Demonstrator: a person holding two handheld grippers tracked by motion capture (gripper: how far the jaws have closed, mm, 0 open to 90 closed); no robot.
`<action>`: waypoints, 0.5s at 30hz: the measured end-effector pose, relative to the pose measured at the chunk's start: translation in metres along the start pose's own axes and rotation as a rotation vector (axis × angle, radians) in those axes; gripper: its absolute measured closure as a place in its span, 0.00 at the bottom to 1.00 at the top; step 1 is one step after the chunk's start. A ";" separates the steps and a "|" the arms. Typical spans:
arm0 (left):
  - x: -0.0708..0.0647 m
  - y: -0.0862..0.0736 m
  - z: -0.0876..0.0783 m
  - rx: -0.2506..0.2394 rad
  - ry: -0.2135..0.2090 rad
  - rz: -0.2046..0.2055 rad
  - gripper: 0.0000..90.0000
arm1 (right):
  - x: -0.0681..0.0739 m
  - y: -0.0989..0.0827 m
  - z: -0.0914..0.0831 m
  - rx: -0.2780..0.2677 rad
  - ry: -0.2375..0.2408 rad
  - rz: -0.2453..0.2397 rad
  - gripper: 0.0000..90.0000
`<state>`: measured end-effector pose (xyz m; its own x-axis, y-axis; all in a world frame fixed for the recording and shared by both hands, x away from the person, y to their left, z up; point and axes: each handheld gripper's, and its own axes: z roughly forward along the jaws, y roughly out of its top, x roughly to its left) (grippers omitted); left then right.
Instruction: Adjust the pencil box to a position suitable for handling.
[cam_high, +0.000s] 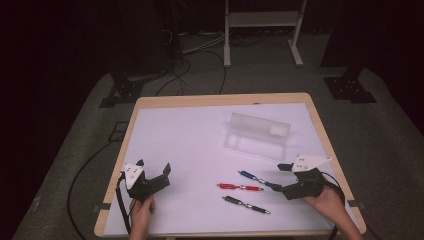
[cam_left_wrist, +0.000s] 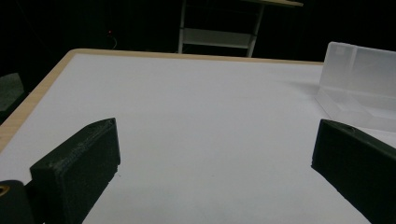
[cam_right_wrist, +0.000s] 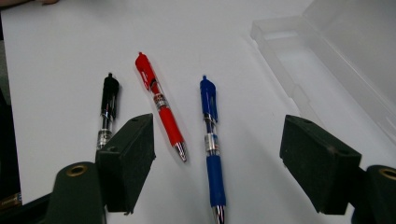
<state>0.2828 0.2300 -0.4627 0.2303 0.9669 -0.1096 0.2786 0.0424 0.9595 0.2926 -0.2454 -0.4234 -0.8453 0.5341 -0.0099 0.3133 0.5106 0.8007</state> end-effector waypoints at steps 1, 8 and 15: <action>0.000 0.000 0.000 0.000 -0.001 0.000 0.00 | 0.001 0.004 0.004 0.005 0.009 -0.008 0.28; 0.000 0.000 0.000 0.002 -0.005 0.002 0.00 | 0.001 0.010 0.017 0.029 0.020 -0.029 0.29; 0.000 0.000 0.000 0.004 -0.006 0.003 0.00 | -0.003 0.012 0.034 0.070 0.033 -0.034 0.37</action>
<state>0.2829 0.2302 -0.4627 0.2367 0.9656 -0.1079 0.2813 0.0382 0.9589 0.3138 -0.2183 -0.4337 -0.8695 0.4936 -0.0155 0.3127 0.5746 0.7564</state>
